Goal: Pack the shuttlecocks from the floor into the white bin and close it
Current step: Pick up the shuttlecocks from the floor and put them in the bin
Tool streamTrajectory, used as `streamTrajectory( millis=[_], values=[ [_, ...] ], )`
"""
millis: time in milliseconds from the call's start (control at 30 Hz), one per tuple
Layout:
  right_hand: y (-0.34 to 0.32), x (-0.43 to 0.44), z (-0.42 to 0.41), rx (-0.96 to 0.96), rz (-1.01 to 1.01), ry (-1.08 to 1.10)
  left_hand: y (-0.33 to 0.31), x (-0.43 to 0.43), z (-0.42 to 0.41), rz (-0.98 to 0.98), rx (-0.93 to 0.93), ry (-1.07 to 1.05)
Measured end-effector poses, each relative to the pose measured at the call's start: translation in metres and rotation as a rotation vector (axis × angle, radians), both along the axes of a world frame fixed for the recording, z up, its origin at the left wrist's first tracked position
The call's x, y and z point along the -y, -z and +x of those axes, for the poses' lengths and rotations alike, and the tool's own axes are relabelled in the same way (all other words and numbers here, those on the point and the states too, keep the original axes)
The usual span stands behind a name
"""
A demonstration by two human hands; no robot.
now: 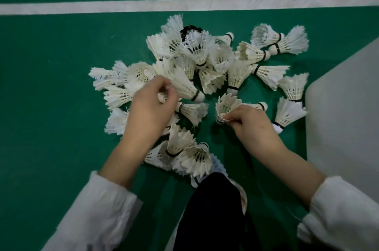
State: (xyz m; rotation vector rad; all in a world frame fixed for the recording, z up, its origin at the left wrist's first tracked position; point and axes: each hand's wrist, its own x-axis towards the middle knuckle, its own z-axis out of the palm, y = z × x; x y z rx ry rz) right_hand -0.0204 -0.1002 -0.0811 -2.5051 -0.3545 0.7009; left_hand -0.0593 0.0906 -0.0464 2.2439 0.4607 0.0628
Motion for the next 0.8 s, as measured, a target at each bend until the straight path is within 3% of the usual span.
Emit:
streamTrajectory(
  millis=[133, 233, 367, 600, 800],
  values=[
    [0.001, 0.000, 0.001, 0.000, -0.015, 0.009, -0.033, -0.025, -0.001, -0.005, 0.166, -0.161],
    [0.000, -0.001, 0.003, 0.000, -0.018, 0.027, -0.041, -0.047, -0.006, 0.188, 0.226, -0.195],
    [-0.002, -0.001, 0.004, 0.000, -0.023, 0.017, -0.020, -0.058, -0.020, 0.541, 0.001, -0.060],
    [-0.002, -0.001, 0.003, 0.005, -0.025, 0.012, 0.016, -0.044, -0.022, 0.640, -0.290, -0.052],
    [0.001, 0.000, 0.004, 0.028, -0.024, 0.026, 0.024, -0.044, -0.016, 0.662, -0.289, -0.069]
  ],
)
